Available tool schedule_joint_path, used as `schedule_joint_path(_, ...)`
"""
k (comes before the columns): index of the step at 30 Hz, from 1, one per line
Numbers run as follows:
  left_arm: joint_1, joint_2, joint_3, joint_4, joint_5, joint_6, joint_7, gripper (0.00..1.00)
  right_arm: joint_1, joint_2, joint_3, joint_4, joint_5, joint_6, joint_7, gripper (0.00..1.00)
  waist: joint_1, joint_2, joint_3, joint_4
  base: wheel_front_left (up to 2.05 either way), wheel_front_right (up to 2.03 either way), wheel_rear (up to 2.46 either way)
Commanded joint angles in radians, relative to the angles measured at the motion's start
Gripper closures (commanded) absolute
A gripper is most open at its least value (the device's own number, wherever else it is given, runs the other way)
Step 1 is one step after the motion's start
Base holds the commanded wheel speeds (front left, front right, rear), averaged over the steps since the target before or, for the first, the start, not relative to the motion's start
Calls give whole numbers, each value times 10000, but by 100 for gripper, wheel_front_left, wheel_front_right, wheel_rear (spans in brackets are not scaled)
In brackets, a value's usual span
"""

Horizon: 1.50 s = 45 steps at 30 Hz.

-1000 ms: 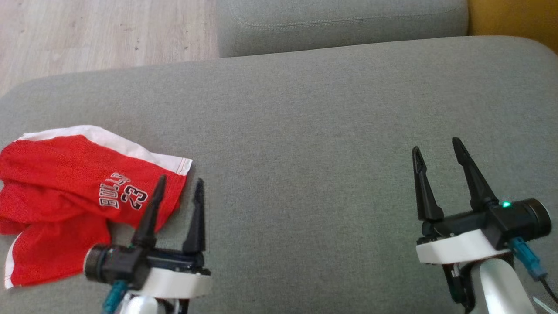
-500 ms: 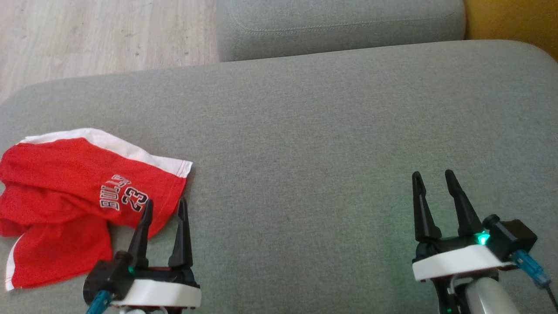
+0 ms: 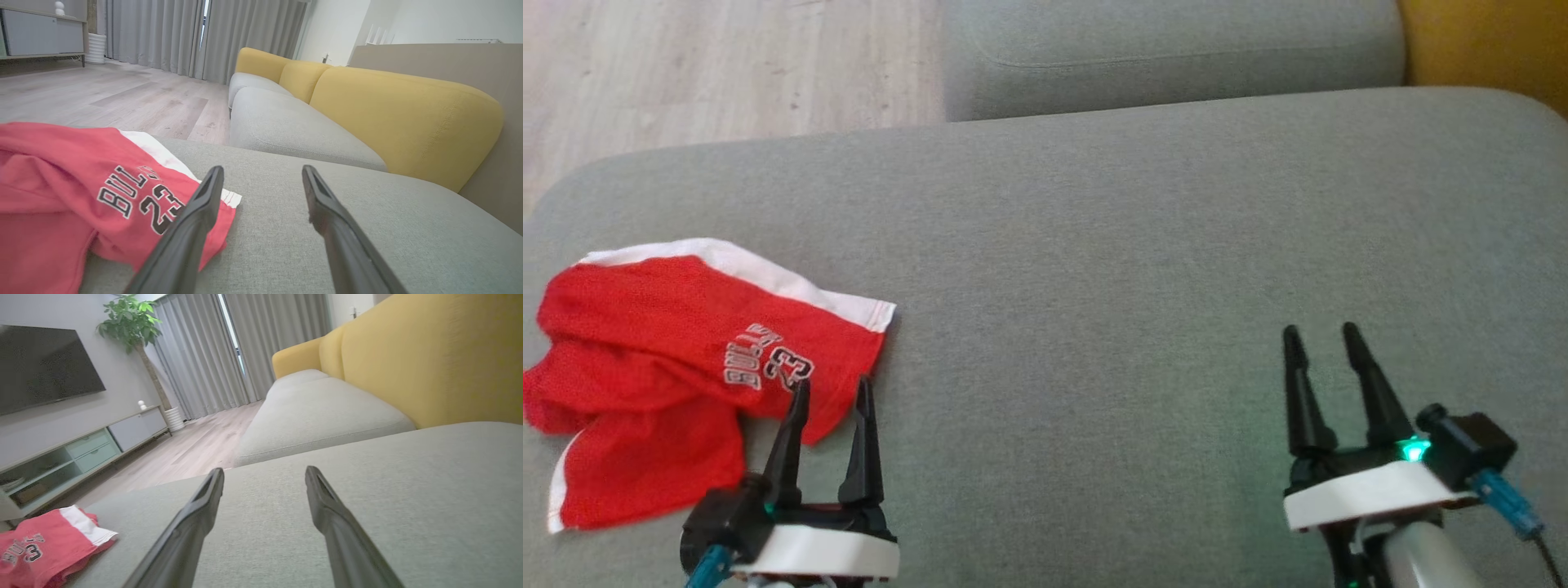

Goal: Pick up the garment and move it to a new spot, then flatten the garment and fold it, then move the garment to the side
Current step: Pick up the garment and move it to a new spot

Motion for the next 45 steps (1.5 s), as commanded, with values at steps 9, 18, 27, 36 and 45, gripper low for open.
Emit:
schedule_joint_path(9,-118,-10,583,-284,26,215,-95,0,-131,-62,1108,-181,174,-7,-107,0,0,0,-363,1232,0,0,0)
schedule_joint_path(18,246,-10,889,-368,159,320,-95,0,119,-62,1634,-39,438,-7,-107,0,0,0,-723,2541,0,0,0)
schedule_joint_path(27,435,-10,1020,-516,257,279,-95,0,285,-62,2048,32,581,-7,-107,0,0,0,-850,3546,0,0,0)
schedule_joint_path(36,490,-10,1267,-693,246,288,-95,0,232,-62,2296,22,602,-7,-107,0,0,0,-661,3794,0,0,0)
schedule_joint_path(45,-434,84,2191,-755,760,24,-95,0,-356,-62,2116,-134,380,-7,-107,0,0,0,400,3238,0,0,0)
